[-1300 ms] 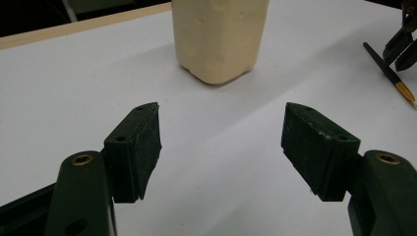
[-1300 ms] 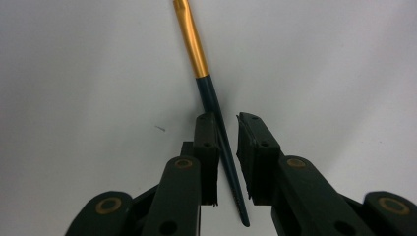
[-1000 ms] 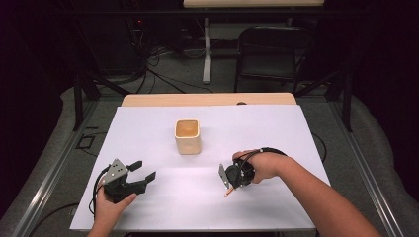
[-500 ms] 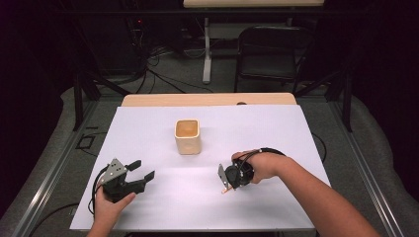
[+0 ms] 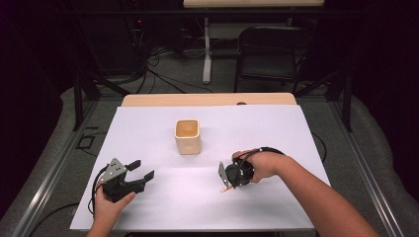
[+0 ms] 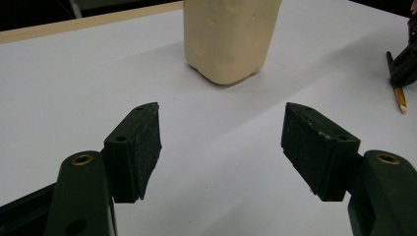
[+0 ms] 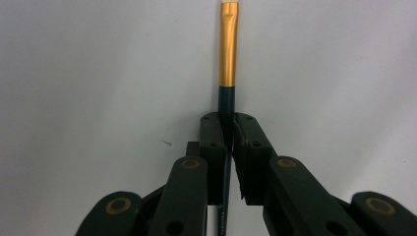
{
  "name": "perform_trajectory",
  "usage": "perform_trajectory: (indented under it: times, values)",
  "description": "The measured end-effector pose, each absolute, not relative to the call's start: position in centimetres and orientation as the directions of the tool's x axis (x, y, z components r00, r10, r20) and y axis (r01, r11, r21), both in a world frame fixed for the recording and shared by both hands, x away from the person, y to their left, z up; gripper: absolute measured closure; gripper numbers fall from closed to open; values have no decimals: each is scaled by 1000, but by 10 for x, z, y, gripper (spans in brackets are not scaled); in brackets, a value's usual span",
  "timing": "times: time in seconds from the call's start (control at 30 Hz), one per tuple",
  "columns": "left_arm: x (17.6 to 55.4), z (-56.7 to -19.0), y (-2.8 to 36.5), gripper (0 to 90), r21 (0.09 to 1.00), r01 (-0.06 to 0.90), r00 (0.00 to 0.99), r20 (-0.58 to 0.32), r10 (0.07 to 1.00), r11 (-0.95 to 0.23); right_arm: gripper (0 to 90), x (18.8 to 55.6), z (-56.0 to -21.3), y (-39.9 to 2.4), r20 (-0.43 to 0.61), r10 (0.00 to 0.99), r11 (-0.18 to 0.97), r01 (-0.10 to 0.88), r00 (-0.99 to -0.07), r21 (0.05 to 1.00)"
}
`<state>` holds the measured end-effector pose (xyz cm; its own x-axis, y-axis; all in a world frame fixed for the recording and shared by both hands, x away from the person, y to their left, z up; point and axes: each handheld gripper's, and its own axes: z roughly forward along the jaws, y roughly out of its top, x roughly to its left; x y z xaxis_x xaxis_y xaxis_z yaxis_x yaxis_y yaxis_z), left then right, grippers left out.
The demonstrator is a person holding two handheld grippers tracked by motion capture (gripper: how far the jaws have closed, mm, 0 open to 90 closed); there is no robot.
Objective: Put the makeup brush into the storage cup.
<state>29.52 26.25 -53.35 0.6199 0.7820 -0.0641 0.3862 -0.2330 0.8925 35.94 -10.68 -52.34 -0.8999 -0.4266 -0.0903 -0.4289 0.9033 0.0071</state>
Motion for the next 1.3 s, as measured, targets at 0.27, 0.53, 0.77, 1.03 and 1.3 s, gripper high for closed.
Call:
perform_trajectory:
  times: [0.27, 0.53, 0.77, 1.03, 1.3]
  values:
    - [295, -533, 264, 313, 894, 387, 616, -68, 785, -226, 833, 362, -527, -105, -69, -419, 907, -420, -906, 8]
    - [295, -533, 264, 314, 896, 384, 615, -67, 786, -224, 833, 366, -526, -105, -43, -393, 919, -394, -919, 16]
    - [295, -533, 264, 314, 895, 386, 616, -68, 785, -225, 833, 368, -527, -103, -21, -389, 921, -390, -921, 8]
    - [295, -533, 264, 315, 896, 383, 617, -66, 785, -226, 834, 369, -527, -101, -12, -385, 923, -385, -923, 2]
    - [295, -533, 264, 316, 896, 384, 616, -67, 785, -225, 834, 369, -527, -101, -14, -388, 922, -388, -922, -1]
